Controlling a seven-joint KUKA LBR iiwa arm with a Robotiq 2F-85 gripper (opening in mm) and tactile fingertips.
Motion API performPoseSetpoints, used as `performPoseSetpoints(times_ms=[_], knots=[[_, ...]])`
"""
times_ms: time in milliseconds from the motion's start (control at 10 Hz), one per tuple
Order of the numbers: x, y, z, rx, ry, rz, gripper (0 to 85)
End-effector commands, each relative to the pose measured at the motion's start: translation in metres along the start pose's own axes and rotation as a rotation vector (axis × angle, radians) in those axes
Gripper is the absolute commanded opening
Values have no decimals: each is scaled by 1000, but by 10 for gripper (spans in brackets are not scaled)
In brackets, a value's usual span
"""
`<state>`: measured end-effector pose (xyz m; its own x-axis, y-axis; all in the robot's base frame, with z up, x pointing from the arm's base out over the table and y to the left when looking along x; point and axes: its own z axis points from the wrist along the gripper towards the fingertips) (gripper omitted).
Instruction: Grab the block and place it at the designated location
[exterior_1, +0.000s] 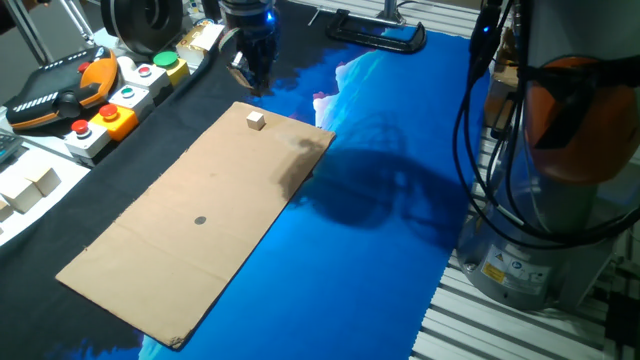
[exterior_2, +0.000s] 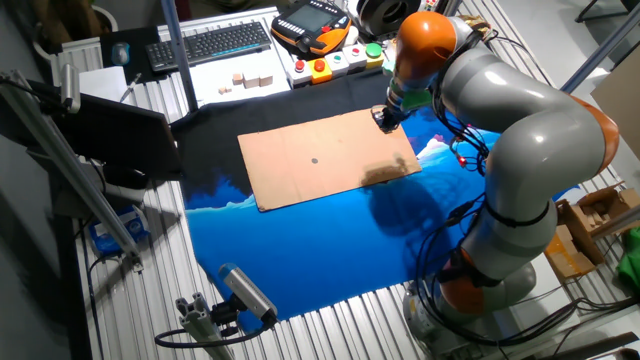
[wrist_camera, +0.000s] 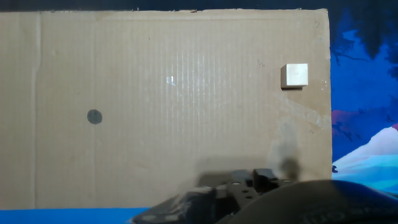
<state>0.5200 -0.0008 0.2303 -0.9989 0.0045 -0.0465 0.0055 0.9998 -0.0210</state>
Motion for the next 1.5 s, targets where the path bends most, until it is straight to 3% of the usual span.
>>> performPoseSetpoints(times_ms=[0, 600, 900, 1200, 1400], knots=[[-2, 0, 2, -1, 0, -1, 7], [-18, -8, 29, -6, -3, -12, 7], [-25, -9, 41, 42, 1, -19, 7], [-31, -15, 53, 32, 22, -25, 7], [-32, -28, 67, 15, 21, -14, 7]])
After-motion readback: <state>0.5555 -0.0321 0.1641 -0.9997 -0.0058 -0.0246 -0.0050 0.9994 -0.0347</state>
